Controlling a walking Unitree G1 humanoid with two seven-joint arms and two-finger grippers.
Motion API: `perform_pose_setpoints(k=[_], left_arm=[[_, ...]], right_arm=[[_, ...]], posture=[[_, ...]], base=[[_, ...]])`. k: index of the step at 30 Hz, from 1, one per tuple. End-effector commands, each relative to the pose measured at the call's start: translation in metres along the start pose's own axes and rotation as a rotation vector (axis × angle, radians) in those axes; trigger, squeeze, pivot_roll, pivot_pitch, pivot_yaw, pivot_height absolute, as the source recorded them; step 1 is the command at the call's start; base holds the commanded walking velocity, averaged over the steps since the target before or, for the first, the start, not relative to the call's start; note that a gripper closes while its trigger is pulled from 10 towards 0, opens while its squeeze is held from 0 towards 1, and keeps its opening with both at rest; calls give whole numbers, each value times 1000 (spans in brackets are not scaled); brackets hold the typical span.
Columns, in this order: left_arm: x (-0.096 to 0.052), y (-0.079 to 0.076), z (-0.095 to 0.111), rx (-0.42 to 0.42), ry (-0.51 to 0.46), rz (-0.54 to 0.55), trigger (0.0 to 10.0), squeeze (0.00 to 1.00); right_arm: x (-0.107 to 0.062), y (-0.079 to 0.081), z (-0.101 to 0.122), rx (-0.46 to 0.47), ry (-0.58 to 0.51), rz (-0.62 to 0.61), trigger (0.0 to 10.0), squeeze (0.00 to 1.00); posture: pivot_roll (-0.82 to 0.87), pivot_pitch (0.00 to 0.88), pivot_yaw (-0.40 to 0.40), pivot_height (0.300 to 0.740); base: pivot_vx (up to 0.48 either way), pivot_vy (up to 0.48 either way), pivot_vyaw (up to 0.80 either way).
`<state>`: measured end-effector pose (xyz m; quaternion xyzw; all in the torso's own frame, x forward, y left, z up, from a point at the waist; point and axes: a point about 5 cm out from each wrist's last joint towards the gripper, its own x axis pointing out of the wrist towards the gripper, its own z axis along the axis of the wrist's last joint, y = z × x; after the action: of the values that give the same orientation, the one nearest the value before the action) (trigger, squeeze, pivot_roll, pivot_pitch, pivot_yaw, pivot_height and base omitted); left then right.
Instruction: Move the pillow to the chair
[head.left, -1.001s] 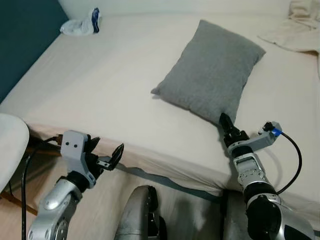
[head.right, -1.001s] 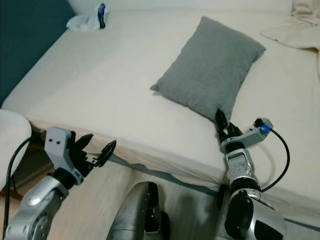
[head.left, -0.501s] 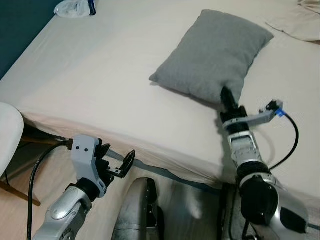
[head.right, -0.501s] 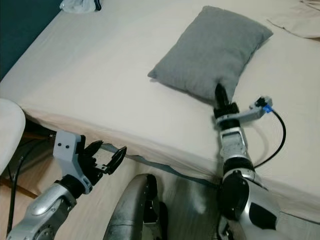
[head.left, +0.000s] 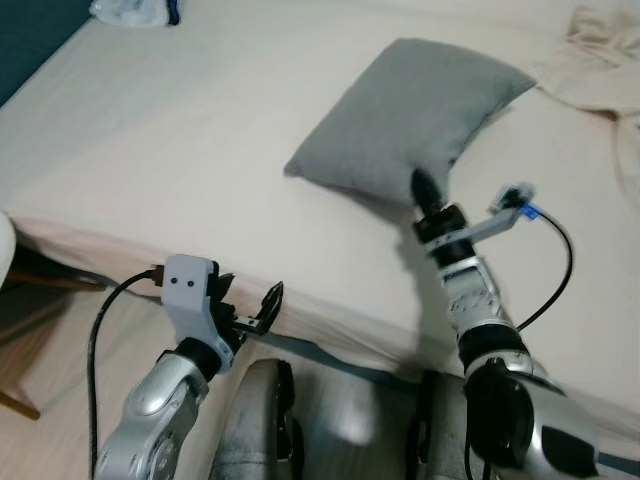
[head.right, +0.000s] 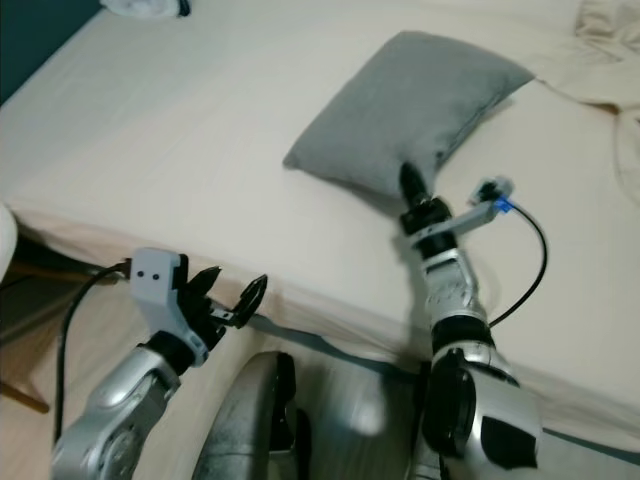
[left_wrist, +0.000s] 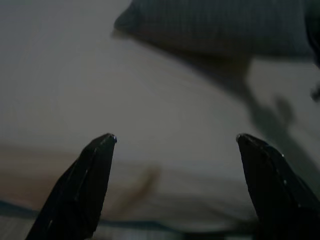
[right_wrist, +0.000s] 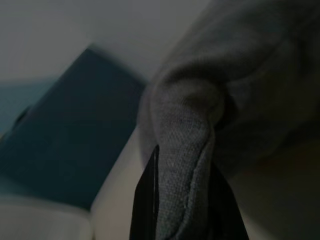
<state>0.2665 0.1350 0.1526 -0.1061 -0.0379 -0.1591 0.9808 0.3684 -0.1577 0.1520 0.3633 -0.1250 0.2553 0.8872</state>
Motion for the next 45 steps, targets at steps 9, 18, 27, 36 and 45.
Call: perform_pose_setpoints(k=[9,18,27,36,45], left_arm=[[32,9,-21,-41,-34,50,10000,0],[39,39,-39,-49,-22,191,10000,0],[30,59,-50,-41,-22,206,10000,0],[37,55,-53,-54,-22,187,10000,0],[38,50,-70,-74,30,170,10000,0]], right_arm=[[-22,81,-73,122,355,466,0,0],[-25,42,-71,-35,422,166,0,0],[-48,23,-70,-45,423,50,0,0],[-45,14,-60,-88,406,-11,0,0],[-51,4,-66,-108,437,-66,0,0]], posture=[[50,22,-17,586],[9,0,-33,586],[-8,0,-27,610],[-13,0,-21,653],[-14,0,-24,696]], base=[[0,0,0],[0,0,0],[0,0,0],[0,0,0],[0,0,0]])
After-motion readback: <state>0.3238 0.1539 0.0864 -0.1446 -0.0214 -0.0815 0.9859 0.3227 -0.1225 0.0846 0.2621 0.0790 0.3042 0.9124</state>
